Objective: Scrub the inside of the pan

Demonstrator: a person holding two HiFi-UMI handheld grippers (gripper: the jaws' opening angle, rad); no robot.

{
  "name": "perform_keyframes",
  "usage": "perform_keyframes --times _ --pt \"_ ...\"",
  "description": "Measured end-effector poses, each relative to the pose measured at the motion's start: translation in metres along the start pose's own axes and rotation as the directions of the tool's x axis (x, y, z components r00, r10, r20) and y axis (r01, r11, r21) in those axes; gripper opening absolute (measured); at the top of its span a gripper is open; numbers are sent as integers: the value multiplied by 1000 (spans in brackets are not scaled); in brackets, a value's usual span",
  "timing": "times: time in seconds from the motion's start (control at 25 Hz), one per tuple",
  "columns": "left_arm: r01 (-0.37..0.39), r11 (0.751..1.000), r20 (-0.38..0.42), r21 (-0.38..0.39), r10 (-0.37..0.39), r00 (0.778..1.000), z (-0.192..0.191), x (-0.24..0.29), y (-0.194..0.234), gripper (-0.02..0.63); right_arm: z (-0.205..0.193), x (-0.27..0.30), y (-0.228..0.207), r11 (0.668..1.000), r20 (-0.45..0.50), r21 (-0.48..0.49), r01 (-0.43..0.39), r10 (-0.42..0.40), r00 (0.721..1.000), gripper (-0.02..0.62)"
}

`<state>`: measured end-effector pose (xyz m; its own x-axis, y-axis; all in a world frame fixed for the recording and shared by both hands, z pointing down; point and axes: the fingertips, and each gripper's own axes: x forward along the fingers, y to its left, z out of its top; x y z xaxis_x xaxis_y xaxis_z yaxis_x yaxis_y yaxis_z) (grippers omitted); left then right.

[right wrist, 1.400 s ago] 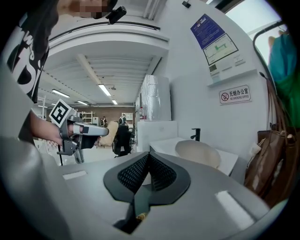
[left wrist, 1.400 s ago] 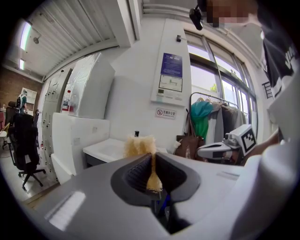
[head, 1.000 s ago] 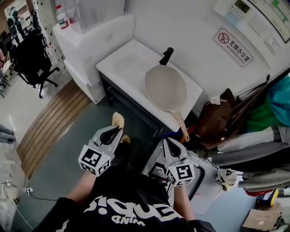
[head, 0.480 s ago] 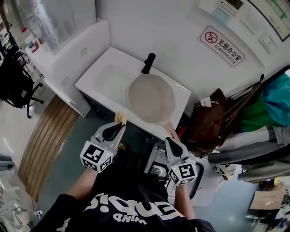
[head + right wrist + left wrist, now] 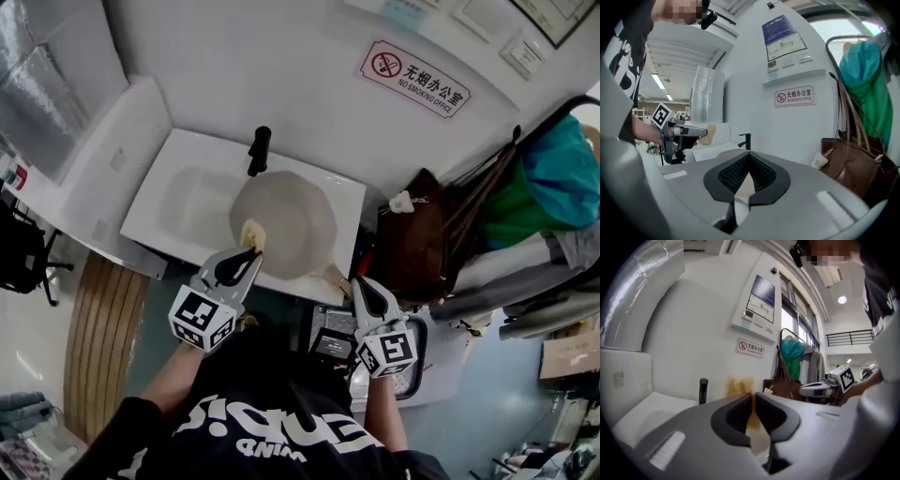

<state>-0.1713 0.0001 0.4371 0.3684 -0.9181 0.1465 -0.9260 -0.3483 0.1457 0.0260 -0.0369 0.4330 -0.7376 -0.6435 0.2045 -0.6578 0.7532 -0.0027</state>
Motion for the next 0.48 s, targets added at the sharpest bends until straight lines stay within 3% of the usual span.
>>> perform_keyframes --times 0.32,0.48 --pt "88 996 -35 -22 -89 995 4 44 14 25 11 12 -25 995 15 13 100 -100 995 9" --pt "117 993 -61 -22 -118 991 1 61 17 25 8 20 -38 994 -5 16 112 -112 994 9"
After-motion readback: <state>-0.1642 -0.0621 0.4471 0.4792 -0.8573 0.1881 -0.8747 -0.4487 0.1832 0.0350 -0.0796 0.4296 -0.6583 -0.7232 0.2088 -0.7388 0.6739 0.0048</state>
